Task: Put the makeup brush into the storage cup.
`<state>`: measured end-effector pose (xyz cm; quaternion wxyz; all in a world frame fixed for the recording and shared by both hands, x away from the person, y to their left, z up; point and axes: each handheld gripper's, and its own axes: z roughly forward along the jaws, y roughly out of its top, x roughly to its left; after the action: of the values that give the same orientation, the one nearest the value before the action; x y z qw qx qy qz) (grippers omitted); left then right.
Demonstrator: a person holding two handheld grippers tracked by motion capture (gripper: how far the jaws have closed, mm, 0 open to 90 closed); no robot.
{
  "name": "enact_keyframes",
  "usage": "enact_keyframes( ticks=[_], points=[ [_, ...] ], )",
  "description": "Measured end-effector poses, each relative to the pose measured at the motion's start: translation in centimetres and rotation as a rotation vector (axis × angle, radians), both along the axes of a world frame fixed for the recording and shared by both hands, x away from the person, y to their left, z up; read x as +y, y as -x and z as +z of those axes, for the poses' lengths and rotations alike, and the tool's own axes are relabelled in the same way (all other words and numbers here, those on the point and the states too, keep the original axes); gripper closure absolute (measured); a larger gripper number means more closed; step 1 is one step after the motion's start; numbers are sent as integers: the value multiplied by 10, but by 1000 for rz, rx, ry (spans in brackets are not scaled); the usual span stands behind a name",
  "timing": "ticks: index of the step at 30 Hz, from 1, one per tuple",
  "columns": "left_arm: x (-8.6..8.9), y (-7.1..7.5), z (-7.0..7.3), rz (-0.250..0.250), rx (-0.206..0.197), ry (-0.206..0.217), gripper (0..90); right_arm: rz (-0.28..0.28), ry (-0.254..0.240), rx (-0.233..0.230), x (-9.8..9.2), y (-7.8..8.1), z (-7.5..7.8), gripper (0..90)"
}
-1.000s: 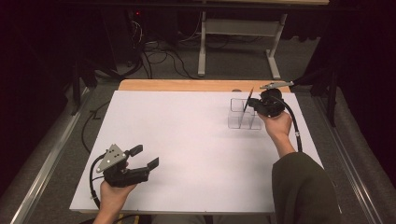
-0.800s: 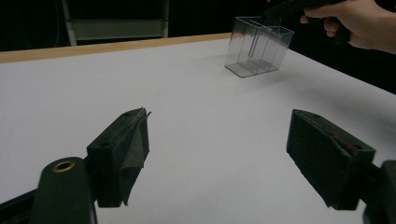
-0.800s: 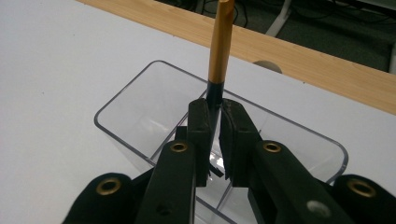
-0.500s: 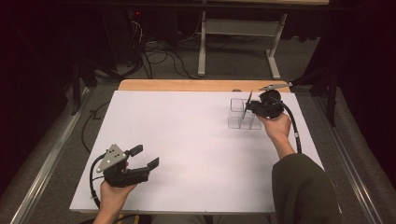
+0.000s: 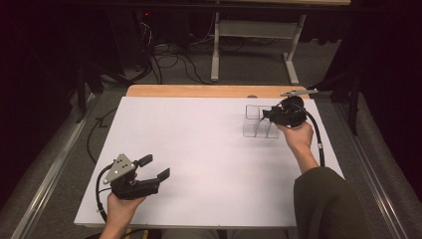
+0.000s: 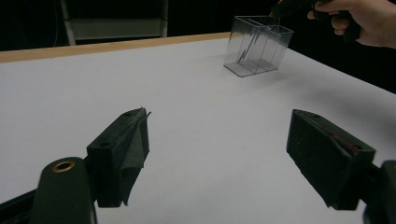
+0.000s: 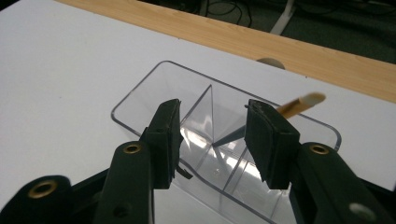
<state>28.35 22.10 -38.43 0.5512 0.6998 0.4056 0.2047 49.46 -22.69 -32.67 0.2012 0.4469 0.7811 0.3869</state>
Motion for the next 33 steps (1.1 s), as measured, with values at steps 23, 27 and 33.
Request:
enact_keyframes(
  ticks=[23,27,33],
  points=[
    [0,0,0,0,-1,-2,213,23,-50,-34,-8,19,9,535],
    [0,0,0,0,-2,-2,214,32,-50,-45,-8,22,11,532],
    [0,1,0,-1,-2,-2,214,44,-62,-53,-7,27,15,530]
  ],
)
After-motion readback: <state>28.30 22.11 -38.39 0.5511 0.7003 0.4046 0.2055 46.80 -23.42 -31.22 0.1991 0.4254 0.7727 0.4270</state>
